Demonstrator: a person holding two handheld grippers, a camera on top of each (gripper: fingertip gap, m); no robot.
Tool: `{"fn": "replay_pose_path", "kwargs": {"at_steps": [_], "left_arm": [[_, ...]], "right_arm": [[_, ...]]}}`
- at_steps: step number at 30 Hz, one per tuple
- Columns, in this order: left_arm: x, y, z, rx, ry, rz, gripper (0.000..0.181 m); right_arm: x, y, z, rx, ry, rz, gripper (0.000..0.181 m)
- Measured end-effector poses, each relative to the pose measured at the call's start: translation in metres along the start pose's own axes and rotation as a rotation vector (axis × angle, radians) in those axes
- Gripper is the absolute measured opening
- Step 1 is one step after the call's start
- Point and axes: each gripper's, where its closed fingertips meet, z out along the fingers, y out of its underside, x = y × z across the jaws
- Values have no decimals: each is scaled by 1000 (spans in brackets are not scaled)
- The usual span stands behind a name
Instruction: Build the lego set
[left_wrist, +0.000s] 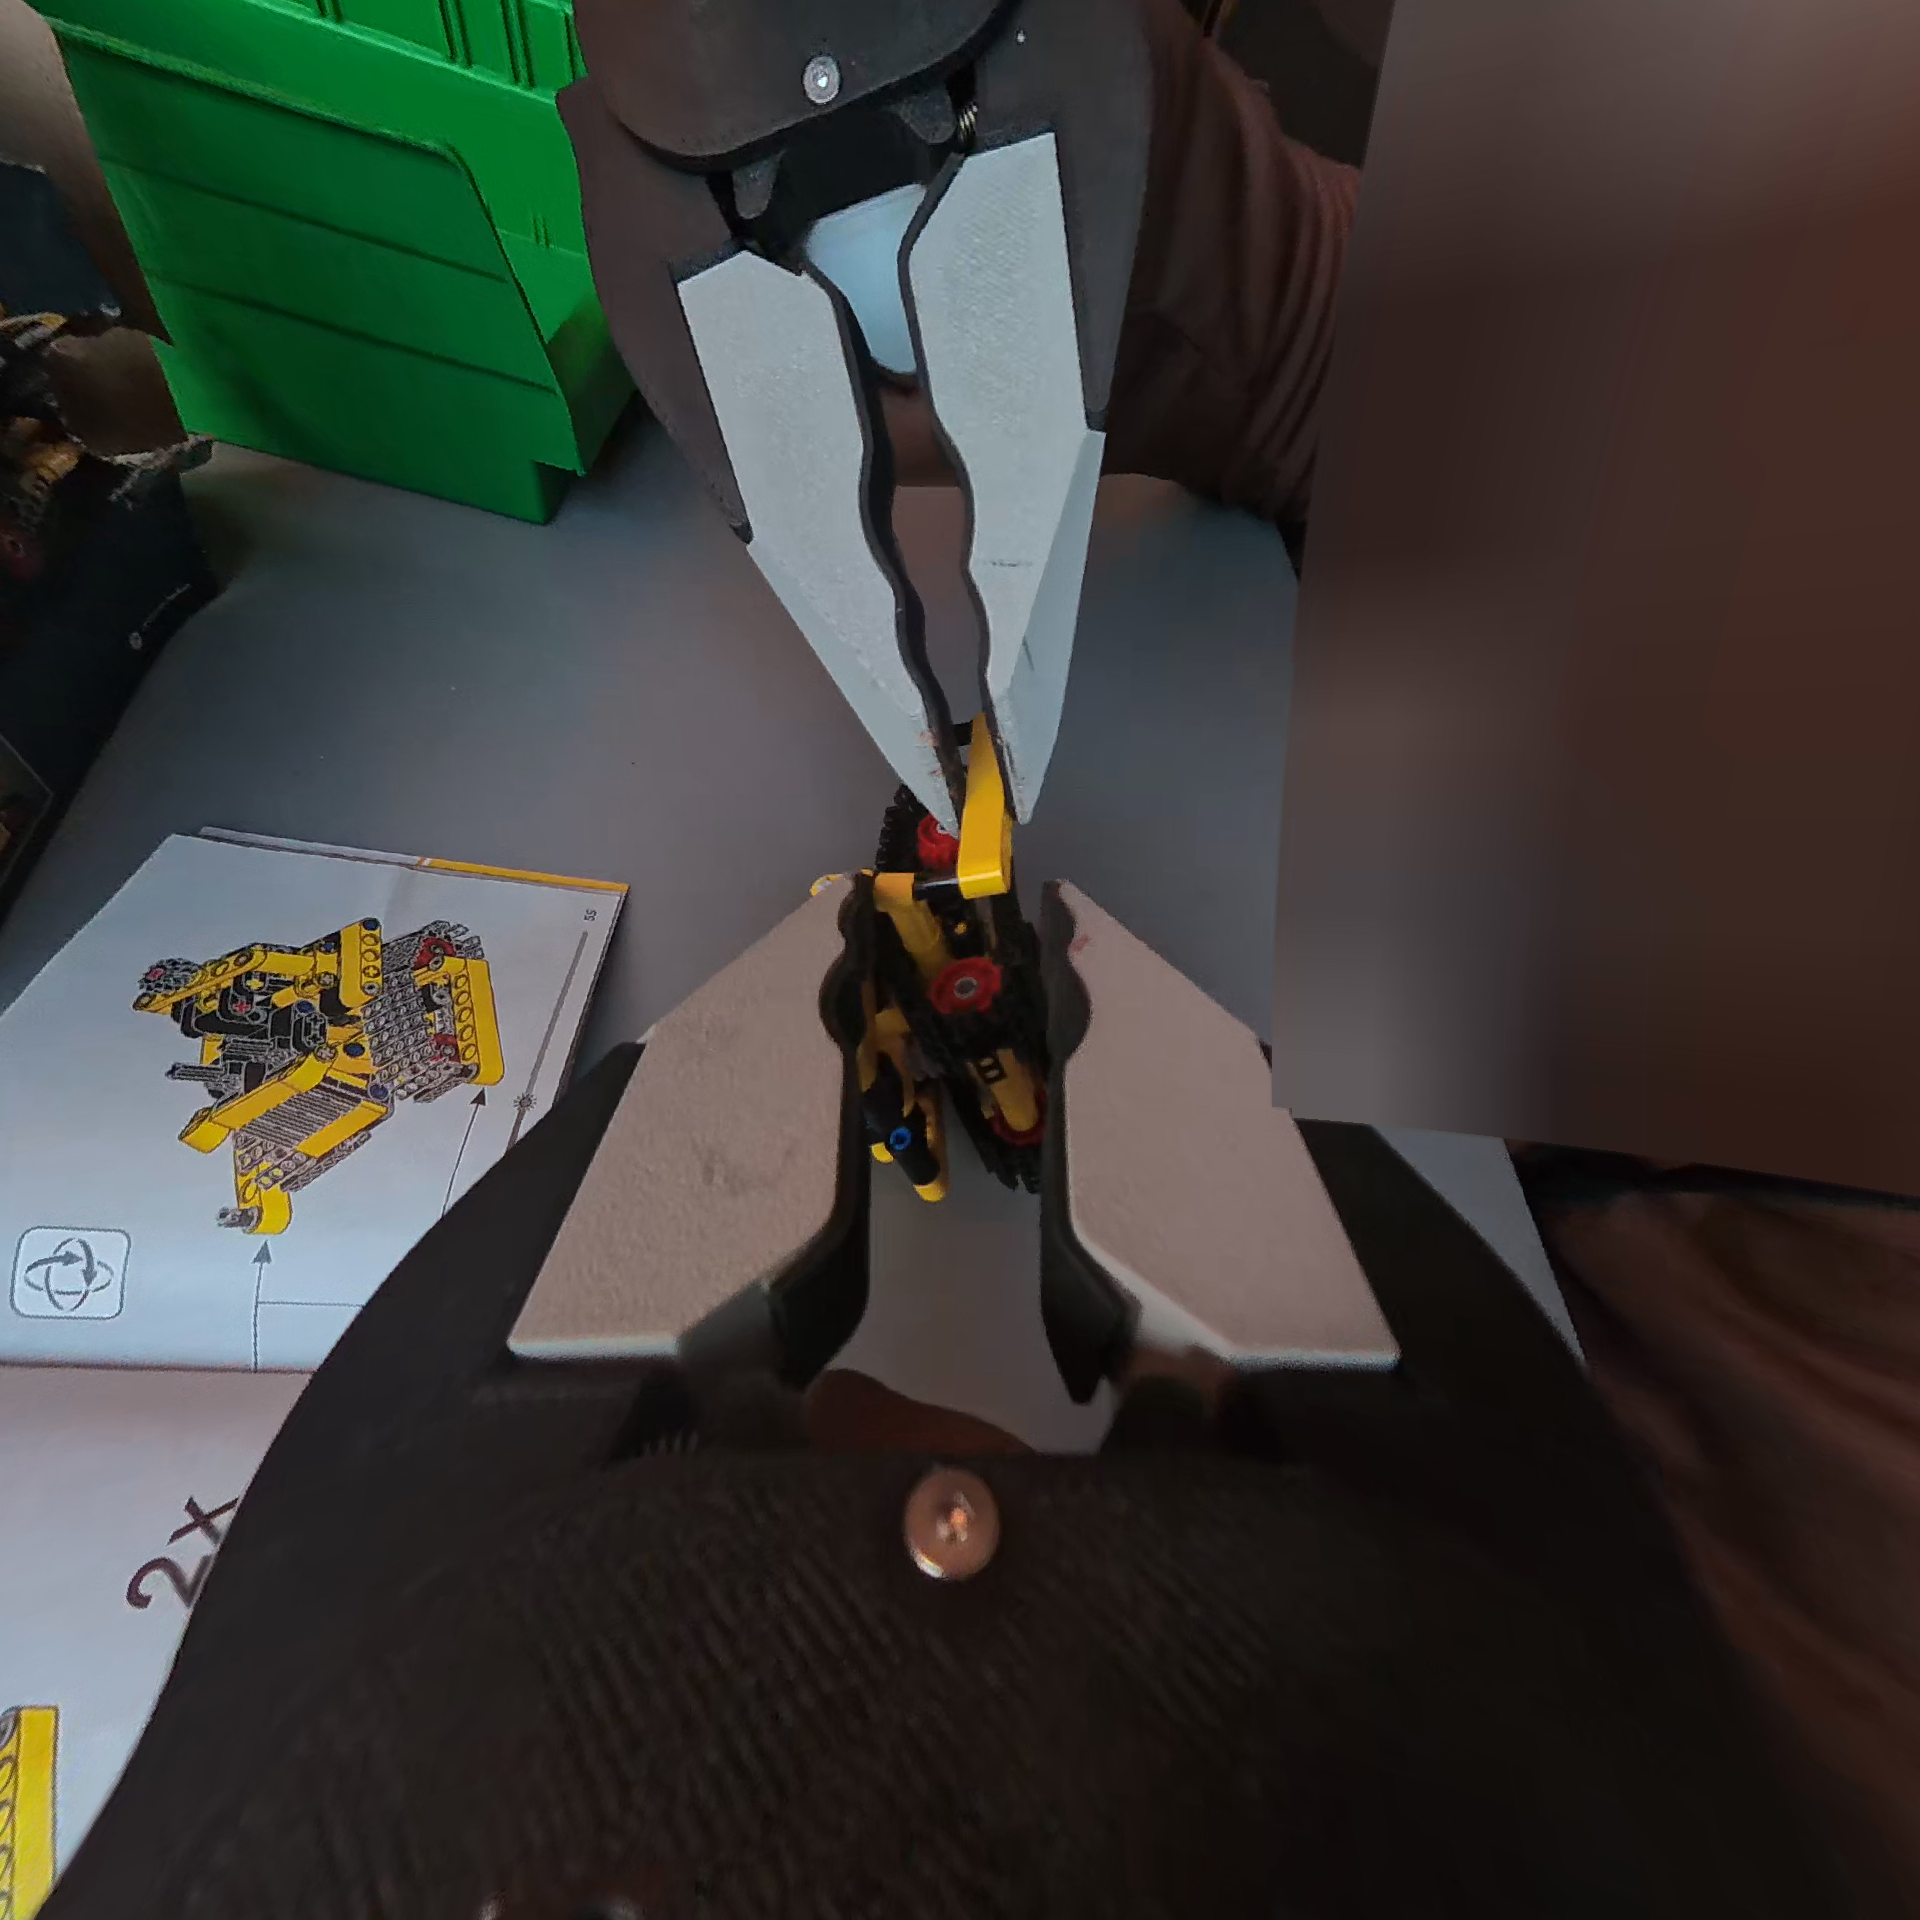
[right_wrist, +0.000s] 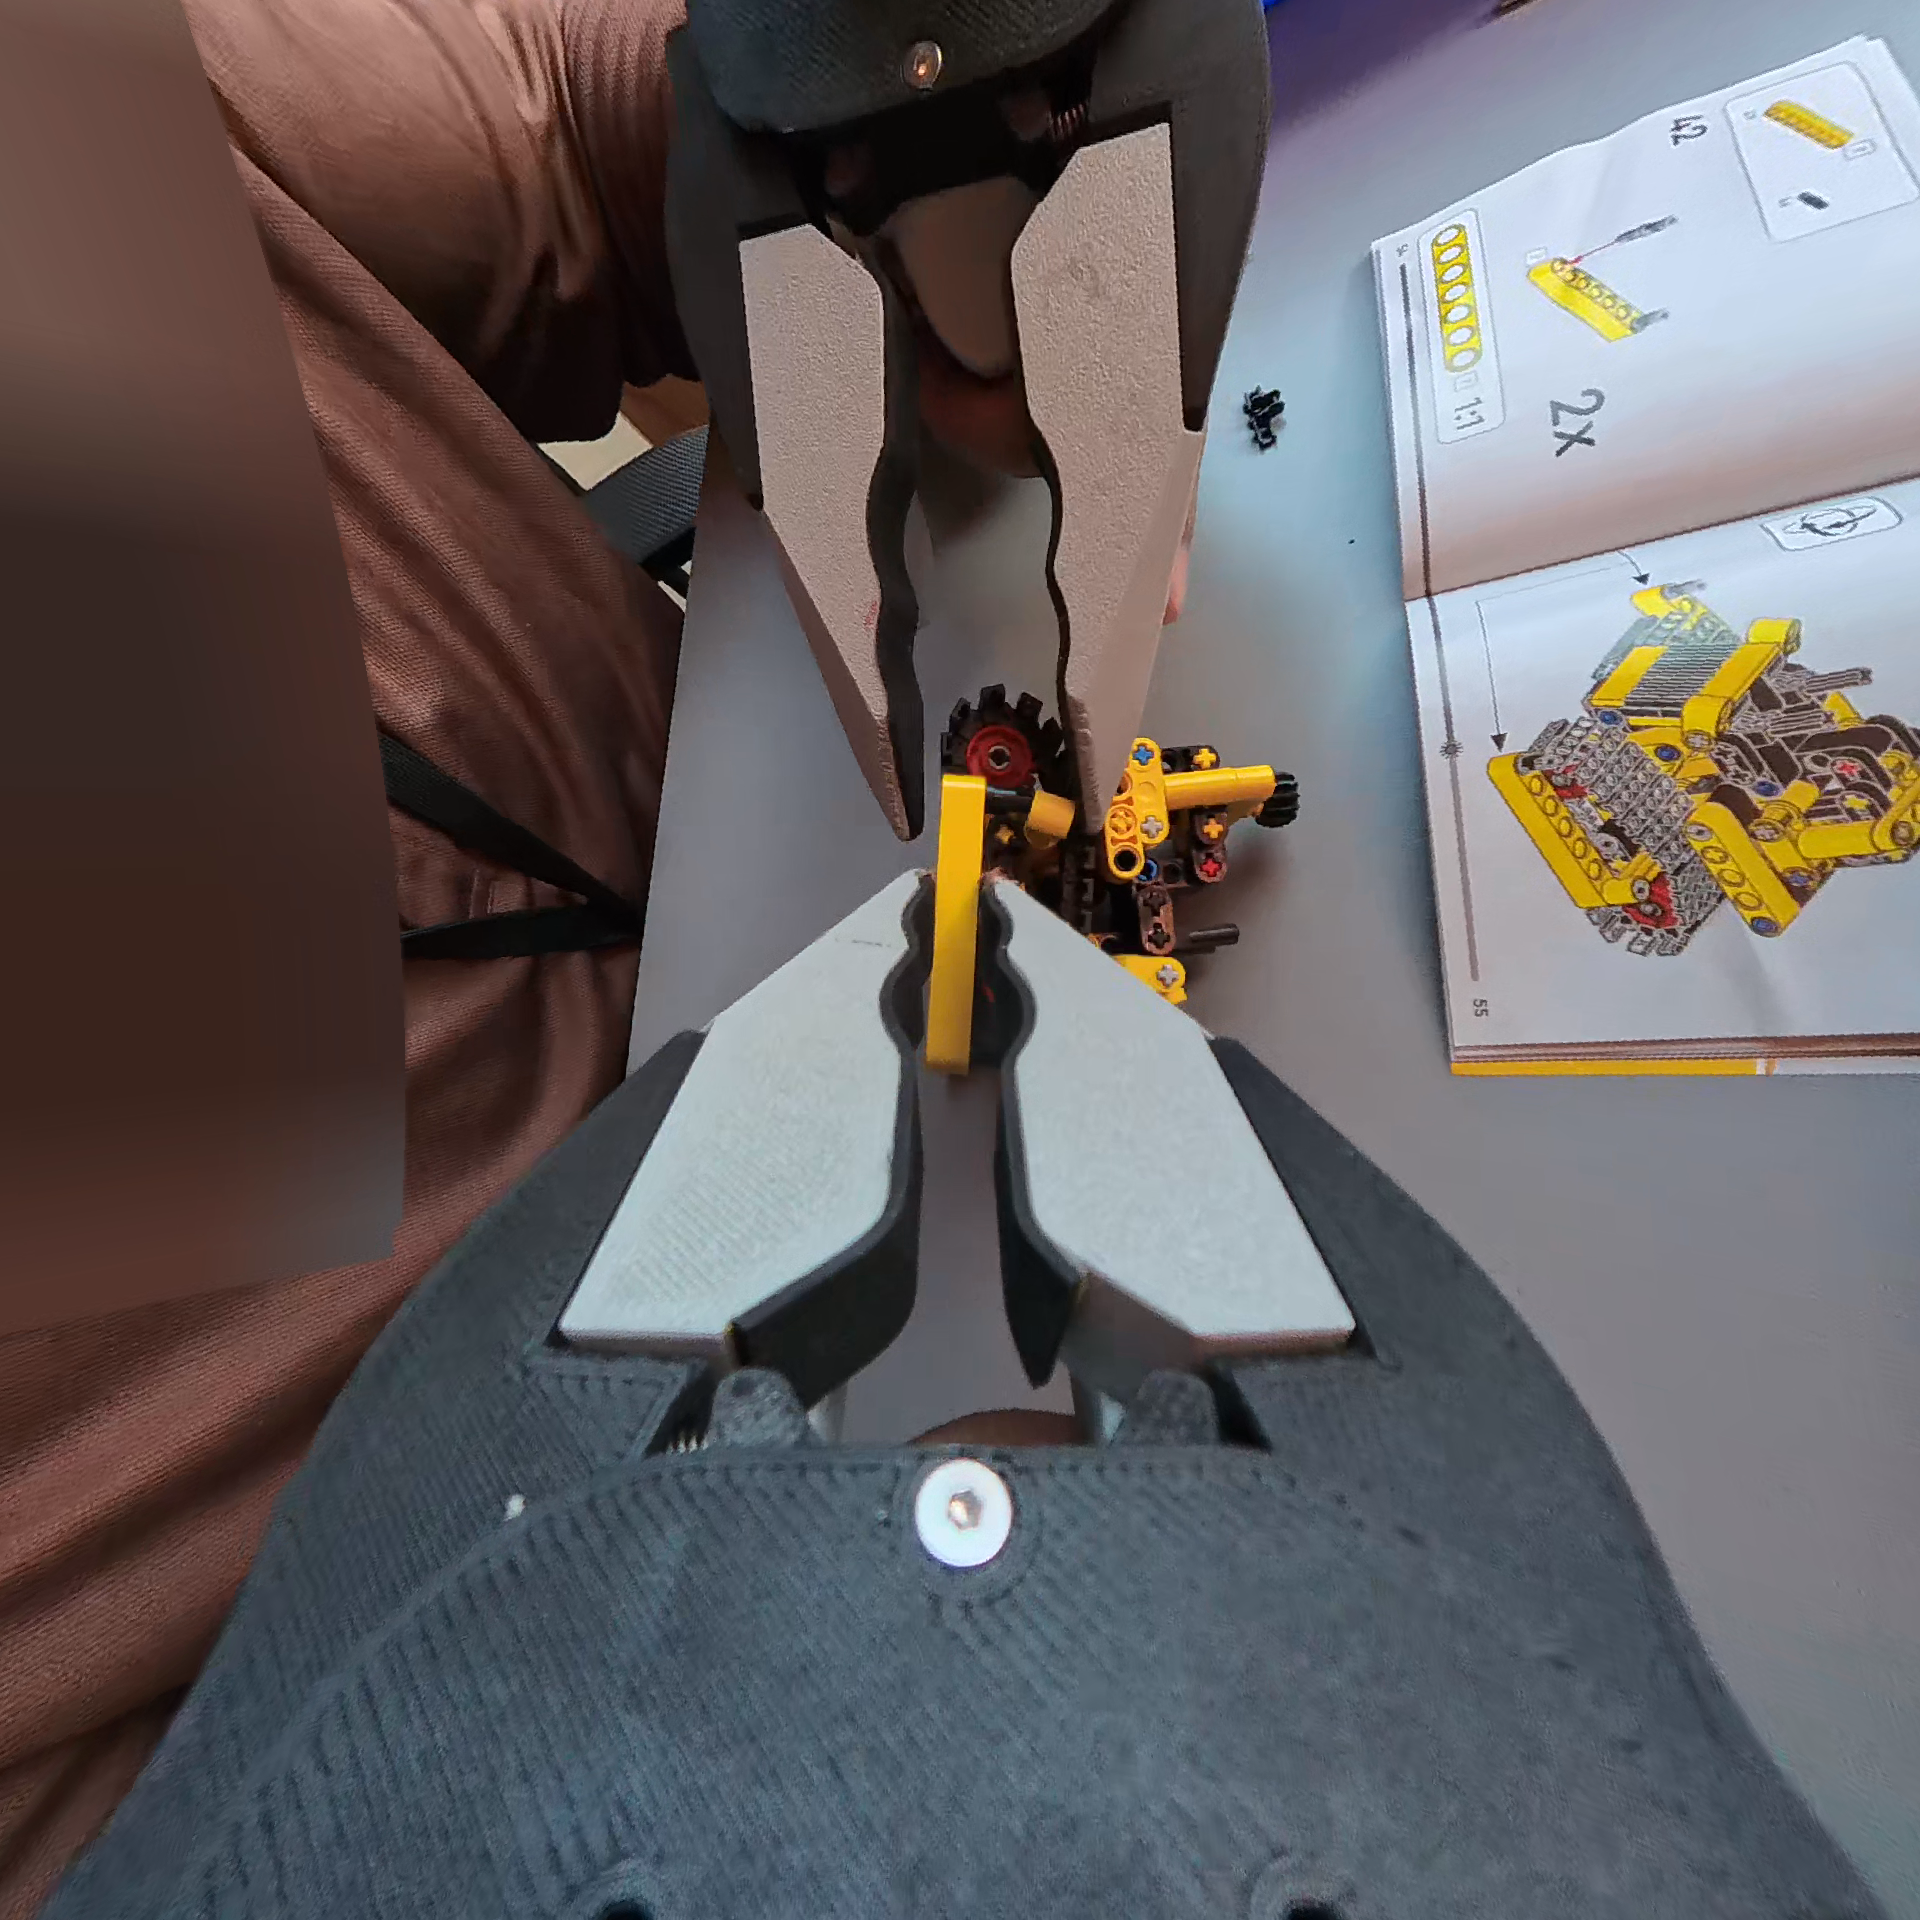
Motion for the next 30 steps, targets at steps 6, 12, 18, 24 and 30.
{"fn": "replay_pose_path", "kwargs": {"at_steps": [6,12,18,24,30], "left_arm": [[0,0,1,1,-3,-17,26],[2,0,1,7,21,-37,29],[2,0,1,2,9,-33,29],[-2,-1,2,7,-13,-68,24],[-3,-1,3,-3,-42,-76,22]], "right_arm": [[-3,-1,-1,-1,4,2,5],[-5,2,3,-13,1,14,5],[-2,2,2,5,-21,80,5],[0,4,0,-12,14,75,5],[1,6,-1,-12,11,81,5]]}}
